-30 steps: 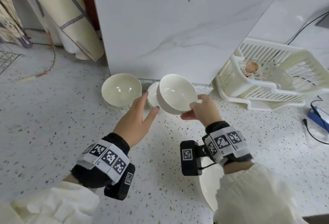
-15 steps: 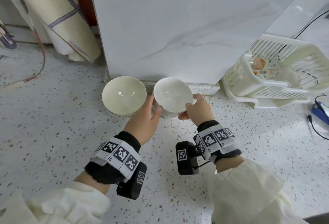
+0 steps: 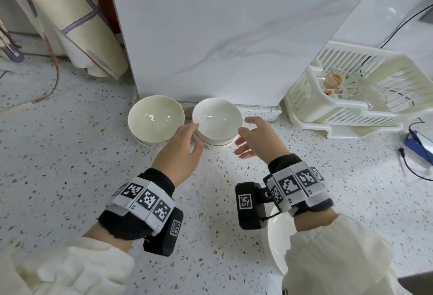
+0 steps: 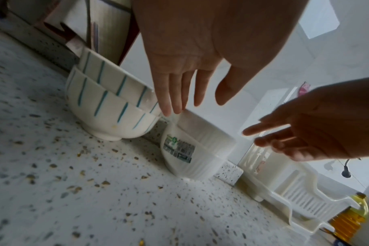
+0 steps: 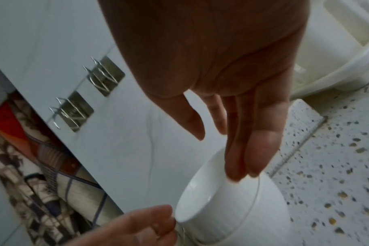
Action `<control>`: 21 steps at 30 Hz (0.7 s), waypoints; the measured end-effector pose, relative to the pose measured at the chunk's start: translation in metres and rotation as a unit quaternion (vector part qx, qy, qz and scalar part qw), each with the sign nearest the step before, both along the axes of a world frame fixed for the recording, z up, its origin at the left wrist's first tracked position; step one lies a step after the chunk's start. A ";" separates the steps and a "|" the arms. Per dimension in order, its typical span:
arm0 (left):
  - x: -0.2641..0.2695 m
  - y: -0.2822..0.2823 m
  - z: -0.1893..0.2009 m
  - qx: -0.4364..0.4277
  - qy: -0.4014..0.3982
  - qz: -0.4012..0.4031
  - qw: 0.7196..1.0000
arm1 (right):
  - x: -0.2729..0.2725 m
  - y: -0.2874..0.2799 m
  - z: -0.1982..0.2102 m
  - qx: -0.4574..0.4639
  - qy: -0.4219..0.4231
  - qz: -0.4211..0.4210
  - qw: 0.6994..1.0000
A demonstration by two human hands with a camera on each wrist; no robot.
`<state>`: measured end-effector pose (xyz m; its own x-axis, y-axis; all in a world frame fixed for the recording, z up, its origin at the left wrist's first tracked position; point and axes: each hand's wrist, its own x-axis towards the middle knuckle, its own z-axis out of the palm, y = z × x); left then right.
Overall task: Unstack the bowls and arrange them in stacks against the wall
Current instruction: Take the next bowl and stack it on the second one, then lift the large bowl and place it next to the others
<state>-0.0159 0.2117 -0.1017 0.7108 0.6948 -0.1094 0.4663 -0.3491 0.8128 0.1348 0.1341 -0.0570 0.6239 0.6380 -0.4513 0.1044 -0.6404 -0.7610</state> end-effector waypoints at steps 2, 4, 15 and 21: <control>-0.002 -0.008 0.007 0.020 -0.011 0.004 1.000 | 0.004 -0.016 0.012 0.011 0.001 0.023 1.000; -0.004 -0.020 0.013 0.024 -0.021 0.012 0.999 | 0.010 -0.037 0.021 0.016 0.002 0.041 0.999; 0.020 -0.127 0.016 -0.003 -0.010 -0.002 1.000 | 0.056 -0.173 0.009 -0.026 -0.074 0.038 0.996; 0.030 -0.172 0.006 -0.011 0.025 -0.026 0.999 | 0.062 -0.224 -0.014 -0.089 -0.144 0.070 0.983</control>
<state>0.0137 0.0396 -0.0957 0.7398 0.6536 -0.1598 0.4872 -0.3566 0.7972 0.1967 -0.0902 -0.0710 0.6535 0.6541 -0.3811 0.3959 -0.7244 -0.5644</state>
